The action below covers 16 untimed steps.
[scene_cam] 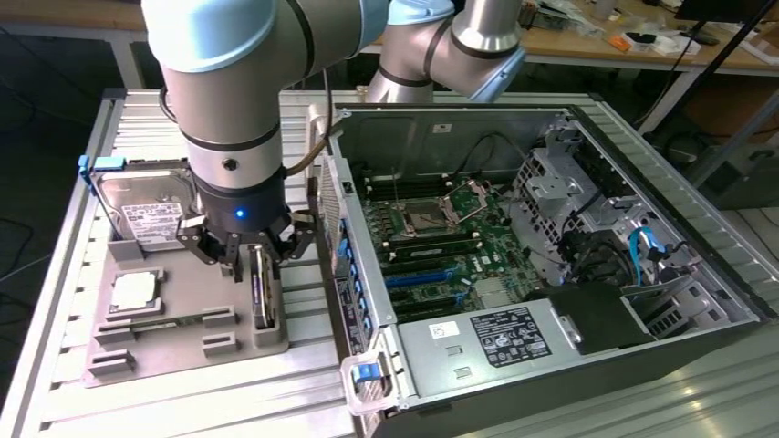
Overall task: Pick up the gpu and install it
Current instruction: 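Pick up the gpu and move the gpu toward the slot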
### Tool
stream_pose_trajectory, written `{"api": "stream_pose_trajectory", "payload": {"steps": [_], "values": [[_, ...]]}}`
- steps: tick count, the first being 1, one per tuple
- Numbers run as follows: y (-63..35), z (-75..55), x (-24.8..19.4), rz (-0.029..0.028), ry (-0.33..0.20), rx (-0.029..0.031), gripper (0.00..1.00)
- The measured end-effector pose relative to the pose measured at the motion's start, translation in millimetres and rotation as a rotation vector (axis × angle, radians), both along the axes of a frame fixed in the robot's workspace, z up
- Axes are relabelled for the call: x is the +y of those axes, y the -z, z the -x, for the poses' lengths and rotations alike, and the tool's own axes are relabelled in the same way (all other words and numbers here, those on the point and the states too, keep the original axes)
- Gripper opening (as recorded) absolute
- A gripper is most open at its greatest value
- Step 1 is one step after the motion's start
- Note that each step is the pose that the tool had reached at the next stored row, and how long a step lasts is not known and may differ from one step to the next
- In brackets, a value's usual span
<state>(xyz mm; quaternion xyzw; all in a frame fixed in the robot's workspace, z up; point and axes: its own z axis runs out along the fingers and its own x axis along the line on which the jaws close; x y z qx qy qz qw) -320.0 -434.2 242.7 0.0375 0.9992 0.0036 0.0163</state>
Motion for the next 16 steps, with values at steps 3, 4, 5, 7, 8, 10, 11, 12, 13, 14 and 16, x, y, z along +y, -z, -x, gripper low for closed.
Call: {"api": "stream_pose_trajectory", "payload": {"steps": [3, 4, 5, 7, 8, 10, 11, 12, 13, 14, 16], "values": [[0.1, 0.0, 0.1, 0.0005, 0.0, 0.0001, 0.48], [0.1, 0.0, 0.1, 0.0005, 0.0, 0.0, 0.48], [0.1, 0.0, 0.1, 0.0005, 0.0, 0.0, 0.48], [0.1, 0.0, 0.1, 0.0005, 0.0, 0.0, 0.48], [0.1, 0.0, 0.1, 0.0005, 0.0, 0.0, 0.48], [0.1, 0.0, 0.1, 0.0005, 0.0, 0.0, 0.48], [0.1, 0.0, 0.1, 0.0005, 0.0, 0.0, 0.47], [0.1, 0.0, 0.1, 0.0005, 0.0, 0.0001, 0.47], [0.1, 0.0, 0.1, 0.0004, 0.0, 0.0, 0.4], [0.1, 0.0, 0.1, 0.0005, 0.0, 0.0, 0.4], [0.1, 0.0, 0.1, 0.0005, 0.0, 0.0001, 0.28]]}}
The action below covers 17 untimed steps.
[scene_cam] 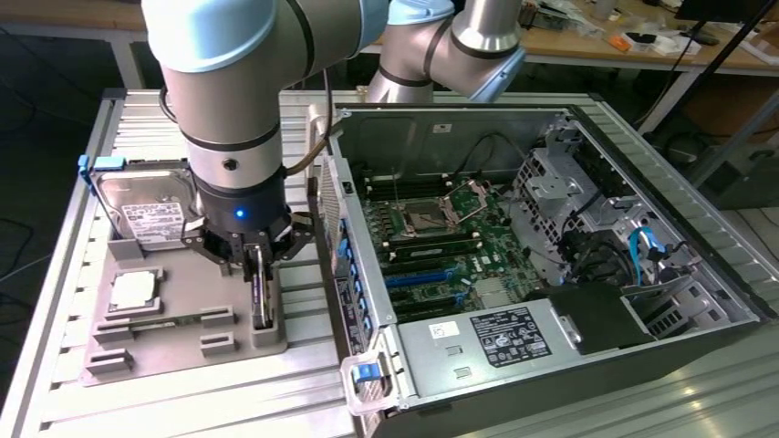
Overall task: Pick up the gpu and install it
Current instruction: 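Pick up the gpu and move the gpu toward the slot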
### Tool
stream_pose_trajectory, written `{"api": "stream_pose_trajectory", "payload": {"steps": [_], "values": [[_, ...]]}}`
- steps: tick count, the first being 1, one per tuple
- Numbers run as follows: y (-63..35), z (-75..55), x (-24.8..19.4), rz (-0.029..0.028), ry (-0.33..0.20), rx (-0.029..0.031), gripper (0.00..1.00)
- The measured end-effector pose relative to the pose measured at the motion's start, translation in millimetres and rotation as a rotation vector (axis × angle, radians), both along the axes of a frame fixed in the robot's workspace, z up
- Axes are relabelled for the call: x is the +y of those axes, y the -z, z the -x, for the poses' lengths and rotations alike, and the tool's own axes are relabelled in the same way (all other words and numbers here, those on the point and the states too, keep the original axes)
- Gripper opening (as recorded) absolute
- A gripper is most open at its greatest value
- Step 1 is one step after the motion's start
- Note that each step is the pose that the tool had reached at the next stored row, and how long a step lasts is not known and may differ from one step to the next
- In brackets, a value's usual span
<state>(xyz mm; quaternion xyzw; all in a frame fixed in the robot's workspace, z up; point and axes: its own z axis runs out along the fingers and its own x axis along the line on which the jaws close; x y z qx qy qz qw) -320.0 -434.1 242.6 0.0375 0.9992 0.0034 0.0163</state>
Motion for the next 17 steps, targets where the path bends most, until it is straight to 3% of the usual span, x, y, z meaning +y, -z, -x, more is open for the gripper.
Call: {"api": "stream_pose_trajectory", "payload": {"steps": [8, 17], "values": [[-1.5, 0.0, 0.0, 0.0, 0.0, 0.0, 0.27], [-19.3, 0.0, 0.0, 0.0, 0.0, -0.0001, 0.27]]}}
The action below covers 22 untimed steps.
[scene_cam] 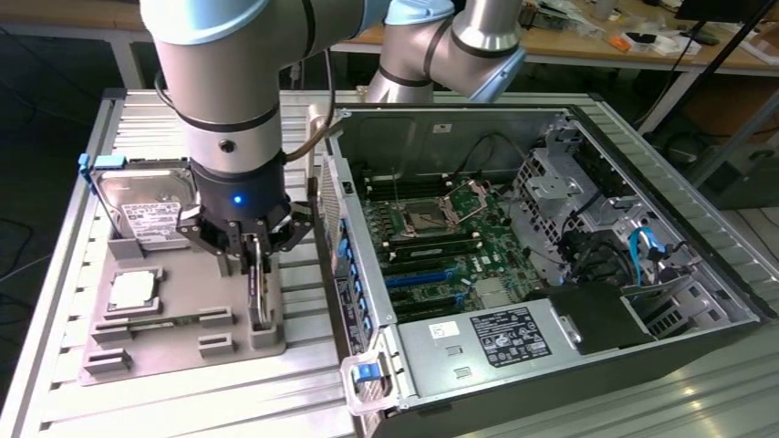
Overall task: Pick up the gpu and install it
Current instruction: 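Pick up the gpu and move the gpu toward the slot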
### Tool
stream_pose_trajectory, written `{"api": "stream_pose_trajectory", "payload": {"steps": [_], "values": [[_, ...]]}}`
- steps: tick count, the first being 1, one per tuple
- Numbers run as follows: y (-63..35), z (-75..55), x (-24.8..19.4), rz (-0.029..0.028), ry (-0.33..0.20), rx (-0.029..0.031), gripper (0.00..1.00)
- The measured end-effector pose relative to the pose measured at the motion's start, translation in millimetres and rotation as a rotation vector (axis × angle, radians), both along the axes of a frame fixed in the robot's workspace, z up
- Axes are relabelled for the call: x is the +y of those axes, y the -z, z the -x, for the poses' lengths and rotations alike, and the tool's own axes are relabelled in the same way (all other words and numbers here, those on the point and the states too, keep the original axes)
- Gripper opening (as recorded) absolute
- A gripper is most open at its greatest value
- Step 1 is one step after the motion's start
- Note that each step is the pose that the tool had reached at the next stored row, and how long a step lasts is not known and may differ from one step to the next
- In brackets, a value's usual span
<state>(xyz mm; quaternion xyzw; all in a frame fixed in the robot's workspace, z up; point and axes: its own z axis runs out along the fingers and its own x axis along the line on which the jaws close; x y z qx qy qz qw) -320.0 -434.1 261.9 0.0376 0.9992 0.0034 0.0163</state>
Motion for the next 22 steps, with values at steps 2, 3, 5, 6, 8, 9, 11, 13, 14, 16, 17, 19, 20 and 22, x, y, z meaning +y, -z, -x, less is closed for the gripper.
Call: {"api": "stream_pose_trajectory", "payload": {"steps": [2, 3, 5, 6, 8, 9, 11, 13, 14, 16, 17, 19, 20, 22], "values": [[-4.6, 0.0, 0.0, 0.0, 0.0, 0.0, 0.27], [-6.9, 0.0, 0.0, -0.0001, 0.0, -0.0001, 0.27], [-11.6, 0.0, 0.0, 0.0, 0.0, -0.0001, 0.27], [-13.8, 0.0, 0.0, 0.0, 0.0, -0.0001, 0.27], [-17.8, 0.0, 0.0, -0.0001, 0.0, -0.0001, 0.27], [-20.4, 0.0, 0.0, 0.0, 0.0, -0.0001, 0.27], [-25.0, 0.0, 0.0, 0.0, 0.0, 0.0, 0.27], [-29.1, 0.0, 0.0, 0.0, 0.0, 0.0001, 0.27], [-32.4, 0.0, 0.0, -0.0001, 0.0, -0.0001, 0.27], [-36.8, 0.0, 0.0, 0.0, 0.0, 0.0, 0.27], [-38.9, 0.0, 0.0, -0.0001, 0.0, -0.0001, 0.27], [-43.5, 0.0, 0.0, 0.0, 0.0, -0.0001, 0.27], [-45.9, 0.0, 0.0, -0.0001, 0.0, 0.0, 0.27], [-50.2, 0.0, 0.0, -0.0001, 0.0, 0.0, 0.27]]}}
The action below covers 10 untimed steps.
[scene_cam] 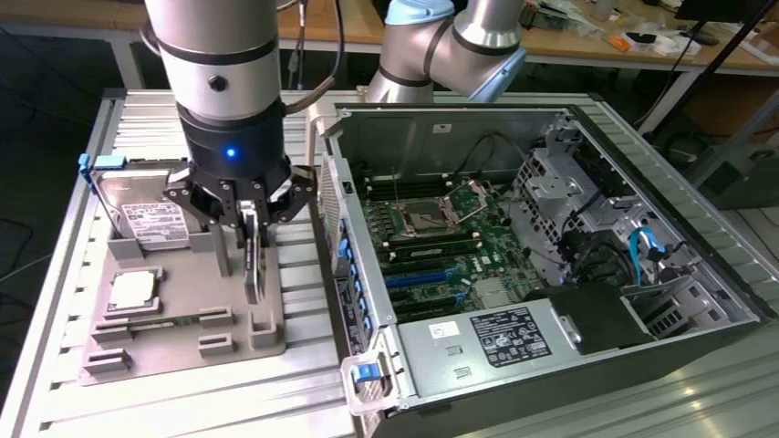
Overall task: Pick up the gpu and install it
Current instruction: 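Pick up the gpu and move the gpu toward the slot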
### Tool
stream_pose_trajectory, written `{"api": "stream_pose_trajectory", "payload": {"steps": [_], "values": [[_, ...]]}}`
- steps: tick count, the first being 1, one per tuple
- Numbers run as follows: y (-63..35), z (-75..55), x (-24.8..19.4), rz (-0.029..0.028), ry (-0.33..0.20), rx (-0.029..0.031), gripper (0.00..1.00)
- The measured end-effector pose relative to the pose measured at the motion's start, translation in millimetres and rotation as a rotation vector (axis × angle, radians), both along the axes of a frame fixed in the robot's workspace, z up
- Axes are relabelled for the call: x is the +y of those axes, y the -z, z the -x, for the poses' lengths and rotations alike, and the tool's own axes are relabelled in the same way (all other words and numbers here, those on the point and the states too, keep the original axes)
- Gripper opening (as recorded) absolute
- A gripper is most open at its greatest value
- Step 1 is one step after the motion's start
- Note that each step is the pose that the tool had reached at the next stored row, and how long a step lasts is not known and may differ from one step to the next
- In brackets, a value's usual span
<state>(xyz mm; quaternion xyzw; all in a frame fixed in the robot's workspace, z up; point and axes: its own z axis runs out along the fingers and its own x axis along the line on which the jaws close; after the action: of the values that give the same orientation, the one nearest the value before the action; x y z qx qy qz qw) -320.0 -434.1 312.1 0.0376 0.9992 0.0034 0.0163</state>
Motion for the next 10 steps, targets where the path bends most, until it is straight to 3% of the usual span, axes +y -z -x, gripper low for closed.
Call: {"api": "stream_pose_trajectory", "payload": {"steps": [6, 10], "values": [[-12.4, 0.0, 0.0, 0.0, 0.0, 0.0, 0.27], [-26.8, 0.0, 0.0, -0.0001, 0.0, -0.0002, 0.27]]}}
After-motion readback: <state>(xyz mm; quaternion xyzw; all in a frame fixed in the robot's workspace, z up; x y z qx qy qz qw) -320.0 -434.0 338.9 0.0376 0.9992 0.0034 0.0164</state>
